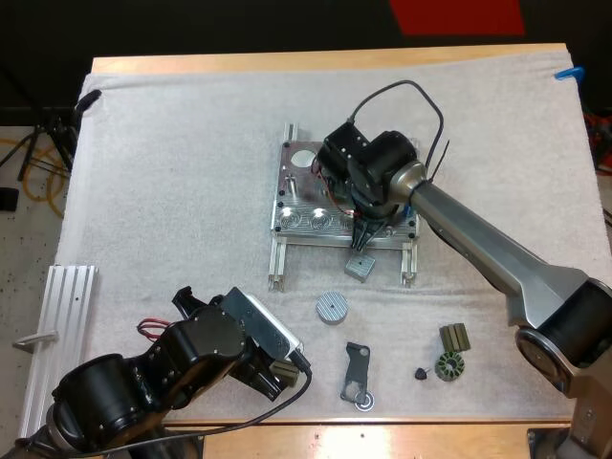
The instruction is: Load cells from right to left
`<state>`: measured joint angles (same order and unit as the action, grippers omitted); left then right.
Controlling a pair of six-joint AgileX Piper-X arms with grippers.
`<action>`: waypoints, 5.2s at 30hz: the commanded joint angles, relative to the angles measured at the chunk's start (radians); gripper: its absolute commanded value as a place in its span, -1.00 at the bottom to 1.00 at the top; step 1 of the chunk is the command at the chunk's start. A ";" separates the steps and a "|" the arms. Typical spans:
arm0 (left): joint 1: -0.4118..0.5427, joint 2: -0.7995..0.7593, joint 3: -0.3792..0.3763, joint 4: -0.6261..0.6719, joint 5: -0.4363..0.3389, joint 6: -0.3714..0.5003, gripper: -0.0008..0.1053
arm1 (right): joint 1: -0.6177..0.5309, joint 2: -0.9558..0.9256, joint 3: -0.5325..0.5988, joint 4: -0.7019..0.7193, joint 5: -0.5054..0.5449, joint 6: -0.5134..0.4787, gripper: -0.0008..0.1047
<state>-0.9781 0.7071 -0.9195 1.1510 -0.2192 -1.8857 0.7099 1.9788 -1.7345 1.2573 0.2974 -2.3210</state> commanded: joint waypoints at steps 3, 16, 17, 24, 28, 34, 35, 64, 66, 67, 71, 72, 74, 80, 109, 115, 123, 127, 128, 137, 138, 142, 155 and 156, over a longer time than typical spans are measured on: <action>-0.002 -0.007 -0.005 -0.003 -0.018 0.002 0.03 | -0.008 0.006 -0.016 -0.053 0.020 -0.013 -0.99; -0.002 -0.007 -0.005 -0.003 -0.018 0.002 0.03 | -0.008 0.006 -0.016 0.010 0.036 -0.014 -0.99; -0.002 -0.007 -0.005 -0.003 -0.018 0.002 0.03 | -0.008 0.006 -0.016 0.019 0.036 -0.012 -0.99; -0.002 -0.007 -0.005 -0.005 -0.018 0.002 0.03 | -0.008 -0.011 -0.016 0.031 0.034 -0.010 -0.99; -0.002 -0.007 -0.005 -0.005 -0.018 0.002 0.03 | -0.008 -0.010 -0.016 0.046 0.013 -0.006 -0.99; -0.002 -0.007 -0.005 -0.010 -0.018 0.002 0.03 | -0.008 -0.010 -0.016 0.051 0.013 0.009 -0.99; -0.002 -0.007 -0.005 -0.012 -0.018 0.002 0.03 | -0.008 -0.010 -0.016 0.051 0.013 0.009 -0.99; -0.002 -0.007 -0.005 -0.012 -0.018 0.002 0.03 | -0.008 -0.010 -0.016 0.019 -0.025 0.019 -0.99; -0.002 -0.007 -0.005 -0.012 -0.018 0.002 0.03 | -0.008 -0.010 -0.016 0.015 -0.025 0.019 -0.99; -0.002 -0.007 -0.005 -0.012 -0.018 0.002 0.03 | -0.008 -0.010 -0.016 0.015 -0.025 0.017 -0.99; -0.002 -0.007 -0.005 -0.012 -0.018 0.002 0.03 | -0.008 -0.010 -0.016 0.038 -0.010 0.017 -0.99; -0.002 -0.007 -0.005 -0.012 -0.018 0.002 0.03 | -0.008 -0.010 -0.016 0.050 -0.009 0.017 -0.99; -0.002 -0.007 -0.005 -0.012 -0.018 0.002 0.03 | -0.008 -0.010 -0.016 0.060 -0.009 0.017 -0.99; -0.002 -0.007 -0.005 -0.012 -0.018 0.002 0.03 | -0.008 -0.010 -0.016 0.049 -0.009 0.017 -0.99; -0.002 -0.007 -0.005 -0.012 -0.018 0.002 0.03 | -0.008 0.027 -0.016 0.002 -0.010 0.010 -0.99; -0.002 -0.007 -0.005 -0.012 -0.018 0.002 0.03 | -0.008 0.017 -0.016 0.066 -0.004 0.013 -0.99; -0.002 -0.007 -0.005 -0.012 -0.018 0.002 0.03 | -0.008 0.004 -0.016 0.069 -0.003 0.013 -0.99; -0.002 -0.007 -0.005 -0.012 -0.018 0.002 0.03 | -0.008 0.004 -0.016 0.062 -0.003 0.013 -0.99; -0.002 -0.007 -0.005 -0.012 -0.018 0.002 0.03 | -0.008 0.004 -0.016 0.057 -0.003 0.013 -0.99; -0.002 -0.007 -0.005 -0.012 -0.018 0.002 0.03 | -0.008 0.024 -0.016 0.033 -0.003 0.006 -0.99; -0.002 -0.007 -0.005 -0.012 -0.018 0.002 0.03 | -0.008 0.026 -0.016 0.027 -0.003 0.006 -0.99; -0.002 -0.007 -0.005 -0.012 -0.018 0.002 0.03 | -0.008 0.025 -0.016 0.001 -0.003 0.006 -0.99; -0.002 -0.007 -0.005 -0.012 -0.018 0.002 0.03 | -0.008 0.026 -0.016 -0.085 0.020 -0.019 -0.99; -0.002 -0.007 -0.005 -0.012 -0.018 0.002 0.03 | -0.008 0.026 -0.016 -0.096 0.023 -0.019 -0.99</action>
<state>-0.9781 0.7071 -0.9195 1.1458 -0.2192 -1.8846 0.7099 1.9938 -1.7500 1.2541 0.2965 -2.3317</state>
